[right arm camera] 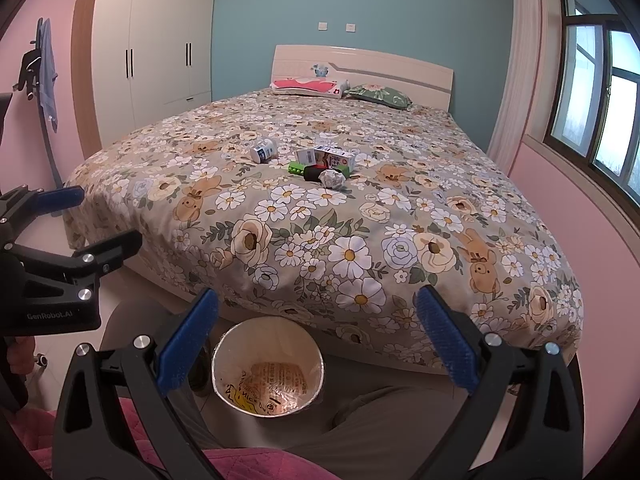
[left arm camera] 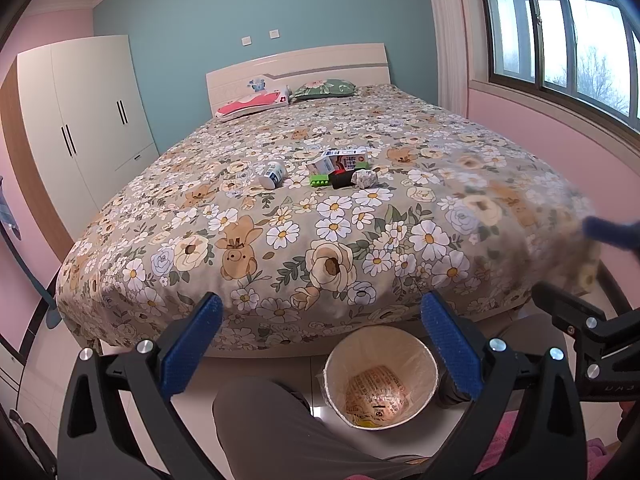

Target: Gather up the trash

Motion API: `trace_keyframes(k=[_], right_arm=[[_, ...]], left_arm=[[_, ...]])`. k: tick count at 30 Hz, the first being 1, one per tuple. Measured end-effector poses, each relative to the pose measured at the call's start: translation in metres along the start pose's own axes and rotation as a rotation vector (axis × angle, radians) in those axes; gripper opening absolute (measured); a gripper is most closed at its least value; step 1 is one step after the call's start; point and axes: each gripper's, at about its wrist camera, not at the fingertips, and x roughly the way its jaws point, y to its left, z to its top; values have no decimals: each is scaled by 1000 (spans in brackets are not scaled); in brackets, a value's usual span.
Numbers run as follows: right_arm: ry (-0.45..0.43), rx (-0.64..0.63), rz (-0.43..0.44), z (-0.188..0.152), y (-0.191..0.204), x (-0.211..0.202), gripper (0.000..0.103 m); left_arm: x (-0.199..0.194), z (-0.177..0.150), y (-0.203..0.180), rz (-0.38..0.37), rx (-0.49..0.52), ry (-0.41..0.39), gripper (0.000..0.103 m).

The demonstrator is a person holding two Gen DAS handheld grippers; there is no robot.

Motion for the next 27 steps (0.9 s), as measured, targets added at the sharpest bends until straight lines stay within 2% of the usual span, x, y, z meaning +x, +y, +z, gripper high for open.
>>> trace_keyframes(k=[27], right_arm=[[7,-3,-6,1,-7,3,96]], left_arm=[[-2,1,1,-2,2,-4,101]])
